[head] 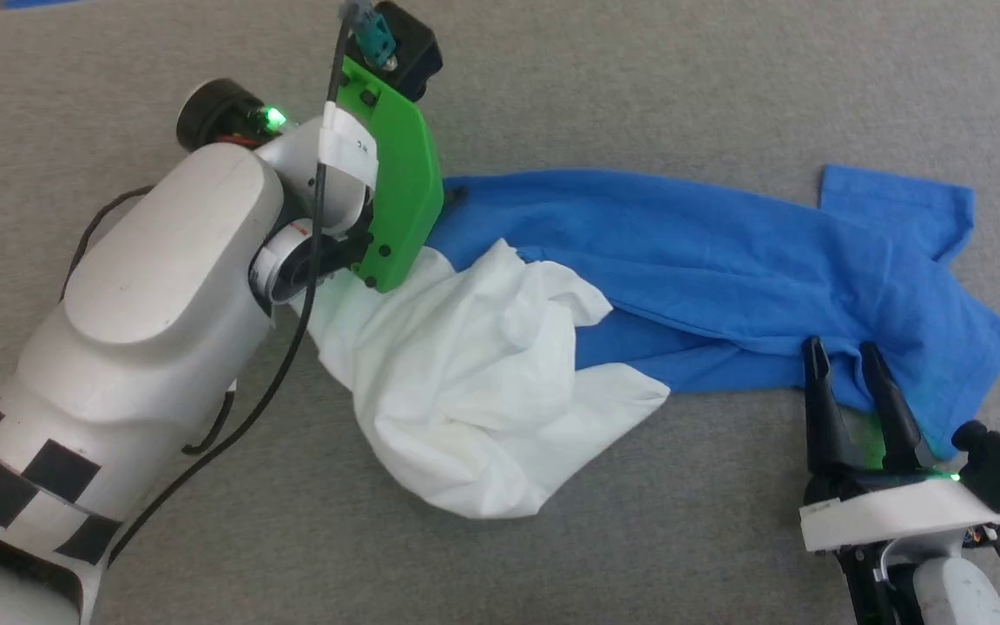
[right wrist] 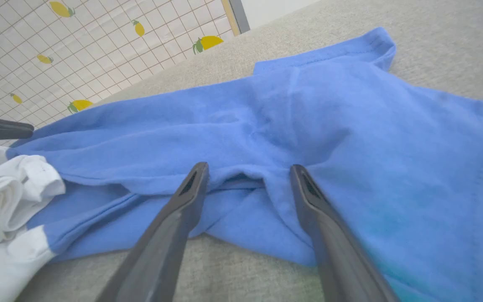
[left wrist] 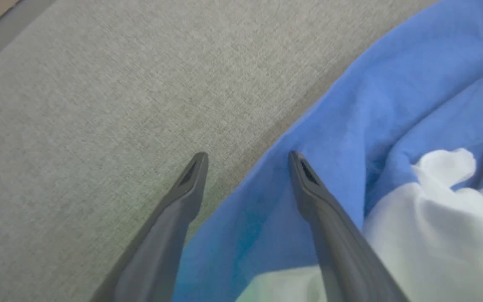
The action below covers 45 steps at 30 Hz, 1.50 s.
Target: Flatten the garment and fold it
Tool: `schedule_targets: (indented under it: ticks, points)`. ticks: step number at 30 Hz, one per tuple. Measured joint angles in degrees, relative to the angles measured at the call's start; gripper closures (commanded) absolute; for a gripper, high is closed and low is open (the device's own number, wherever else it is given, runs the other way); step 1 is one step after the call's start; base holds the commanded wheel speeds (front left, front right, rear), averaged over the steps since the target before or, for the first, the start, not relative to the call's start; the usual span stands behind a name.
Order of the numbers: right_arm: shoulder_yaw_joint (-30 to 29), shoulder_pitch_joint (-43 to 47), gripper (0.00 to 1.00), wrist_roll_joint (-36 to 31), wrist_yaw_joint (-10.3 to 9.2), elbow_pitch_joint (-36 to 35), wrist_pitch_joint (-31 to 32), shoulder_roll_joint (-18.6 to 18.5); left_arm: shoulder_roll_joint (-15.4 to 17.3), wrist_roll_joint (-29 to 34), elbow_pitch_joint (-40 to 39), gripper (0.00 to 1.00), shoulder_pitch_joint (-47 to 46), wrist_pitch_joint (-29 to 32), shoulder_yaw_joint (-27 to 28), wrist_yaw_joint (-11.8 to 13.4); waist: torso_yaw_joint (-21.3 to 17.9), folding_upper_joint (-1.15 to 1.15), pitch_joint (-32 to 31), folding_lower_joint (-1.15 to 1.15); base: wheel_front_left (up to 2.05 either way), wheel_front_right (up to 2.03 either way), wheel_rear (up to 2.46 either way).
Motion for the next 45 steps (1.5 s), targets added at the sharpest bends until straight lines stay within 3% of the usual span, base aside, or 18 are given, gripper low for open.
schedule_targets:
  ticks: [7,8,9,22,30,40,45]
  points:
    - [-0.15,-0.99,0.0,0.73,0.0,-1.14,0.0,0.03,1.66,-2.72,2.27,0.0,-1.15,3.33,-2.77,0.0,-3.21,0.0,2.33,0.0,0.0,0.0,0.0]
    - [-0.16,-0.99,0.0,0.76,0.0,-1.21,-0.01,0.03,1.85,-2.93,2.26,0.58,-1.35,3.33,-2.99,0.0,-3.57,0.0,2.49,0.0,0.0,0.0,0.0]
    - [-0.15,-0.99,0.0,0.76,0.0,-1.21,0.0,0.03,1.9,-3.22,2.15,1.0,-1.47,3.28,-3.08,0.0,-3.82,0.0,2.57,0.0,0.0,0.0,0.0]
    - [-1.63,0.26,0.0,-1.48,-0.03,-0.51,0.01,-0.01,0.9,-10.44,1.43,1.0,0.68,-5.13,-4.71,0.0,-3.25,0.0,-2.93,0.0,0.0,0.0,0.0]
    - [-3.2,4.57,0.0,-3.67,-0.03,-2.0,1.93,-0.01,1.55,-16.5,-5.7,1.0,4.56,-15.24,-4.16,0.0,-1.17,0.0,-9.29,0.0,0.0,0.0,0.0]
    - [-5.32,8.92,0.0,-4.43,-0.04,-5.53,4.85,-0.02,8.17,-21.91,-19.15,1.0,13.95,-33.14,4.48,0.01,4.26,0.0,-15.2,-0.01,0.0,0.0,0.0]
    - [-5.72,11.17,0.0,-4.54,-0.04,-6.71,6.04,-0.03,12.79,-23.47,-24.39,1.0,23.82,-42.35,10.04,2.82,7.85,0.0,-17.42,-0.01,0.0,0.0,0.0]
